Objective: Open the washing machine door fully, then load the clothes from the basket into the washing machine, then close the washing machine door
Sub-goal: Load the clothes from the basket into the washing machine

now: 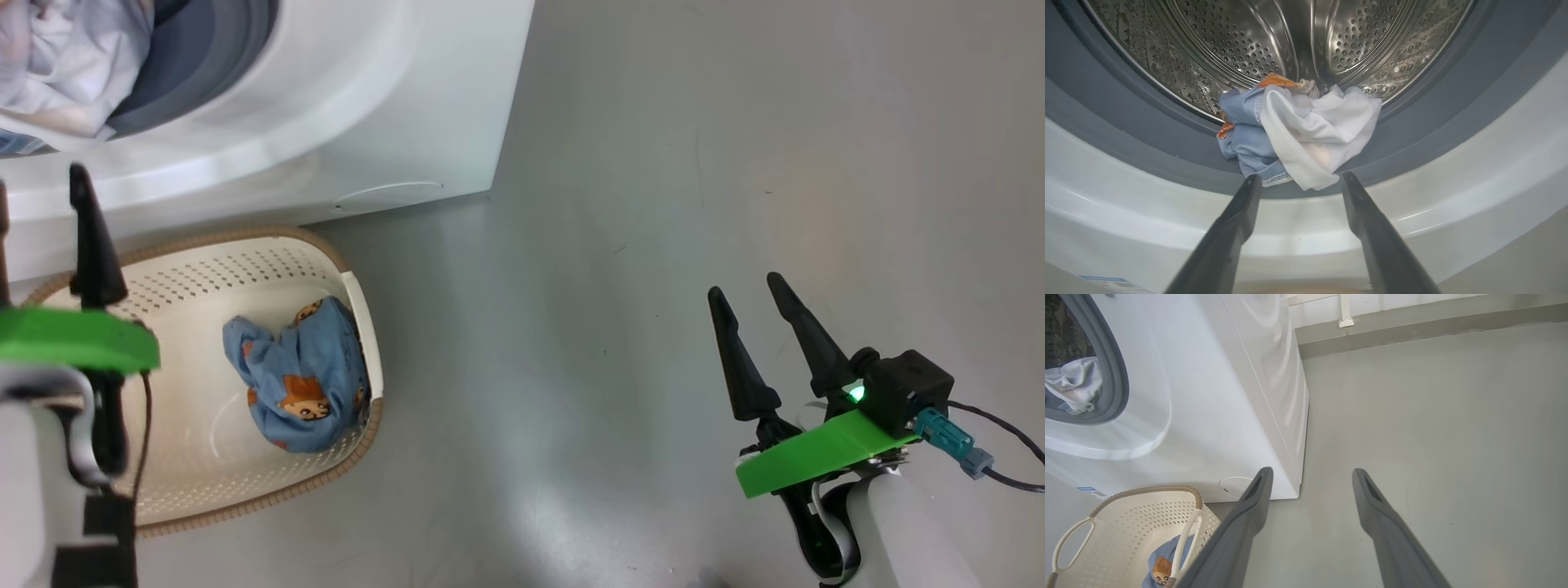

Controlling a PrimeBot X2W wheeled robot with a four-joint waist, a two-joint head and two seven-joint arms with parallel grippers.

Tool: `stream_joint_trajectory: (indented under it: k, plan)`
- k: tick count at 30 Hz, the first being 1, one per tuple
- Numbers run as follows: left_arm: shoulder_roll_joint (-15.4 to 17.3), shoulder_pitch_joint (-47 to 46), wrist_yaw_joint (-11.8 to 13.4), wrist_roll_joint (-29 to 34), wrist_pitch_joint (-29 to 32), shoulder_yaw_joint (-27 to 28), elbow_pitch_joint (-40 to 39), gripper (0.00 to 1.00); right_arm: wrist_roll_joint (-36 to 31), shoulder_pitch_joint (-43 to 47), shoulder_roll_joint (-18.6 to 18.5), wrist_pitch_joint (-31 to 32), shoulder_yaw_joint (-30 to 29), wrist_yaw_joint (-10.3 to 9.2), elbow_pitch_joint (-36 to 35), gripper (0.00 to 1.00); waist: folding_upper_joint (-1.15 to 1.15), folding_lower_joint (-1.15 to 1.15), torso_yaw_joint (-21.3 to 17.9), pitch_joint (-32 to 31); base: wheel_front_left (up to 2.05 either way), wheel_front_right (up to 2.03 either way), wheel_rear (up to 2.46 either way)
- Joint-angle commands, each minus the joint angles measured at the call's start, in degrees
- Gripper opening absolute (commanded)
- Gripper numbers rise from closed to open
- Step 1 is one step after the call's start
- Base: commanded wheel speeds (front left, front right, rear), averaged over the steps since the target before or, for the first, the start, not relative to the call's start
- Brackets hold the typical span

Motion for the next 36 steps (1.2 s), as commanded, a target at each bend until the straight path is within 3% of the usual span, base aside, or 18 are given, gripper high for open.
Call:
stream_joint_trajectory:
  k: [1,8,23,24,25,26,30,36]
  plan:
    - [2.7,-2.1,-0.3,-0.3,2.2,1.1,0.4,1.0,0.2,-0.2,0.3,-0.3,1.3,0.09,-1.0,1.0,0.0,0.0,-0.1,0.2,0.0,0.0,0.0]
    - [4.9,-8.4,-0.9,-1.3,6.6,0.5,4.4,1.0,0.5,-0.4,0.4,-0.3,1.5,0.09,-0.7,1.0,0.0,0.0,-0.5,0.9,0.0,0.0,0.0]
    - [7.1,-19.3,0.7,-3.9,14.3,1.1,14.2,1.0,0.9,-0.9,0.7,-0.3,1.5,0.09,-0.7,1.0,0.0,0.0,-1.2,3.8,0.0,0.0,0.0]
    - [7.2,-19.9,0.9,-3.9,14.7,0.9,14.7,0.92,0.9,-0.9,0.7,-0.3,1.5,0.09,-0.6,1.0,0.0,0.0,-1.3,3.9,0.0,0.0,0.0]
    - [7.3,-20.5,1.1,-4.0,14.9,1.0,15.2,0.5,1.0,-1.0,0.7,-0.3,1.5,0.09,-0.6,1.0,0.0,0.0,-1.3,4.1,0.0,0.0,0.0]
    - [7.3,-21.0,1.3,-4.0,15.0,0.9,15.7,0.0,1.0,-1.0,0.7,-0.3,1.5,0.09,-0.5,1.0,0.0,0.0,-1.3,4.2,0.0,0.0,0.0]
    - [7.5,-22.7,1.8,-3.8,14.7,0.5,17.6,0.0,1.3,-1.0,0.7,-0.3,1.5,0.09,-0.3,1.0,0.0,0.0,-1.4,4.1,0.0,0.0,0.0]
    - [8.0,-25.7,1.5,-2.6,9.7,-1.0,18.8,0.0,1.6,-1.0,0.7,-0.3,1.4,0.09,-0.3,1.0,0.0,0.0,-1.3,4.0,0.0,0.0,0.0]
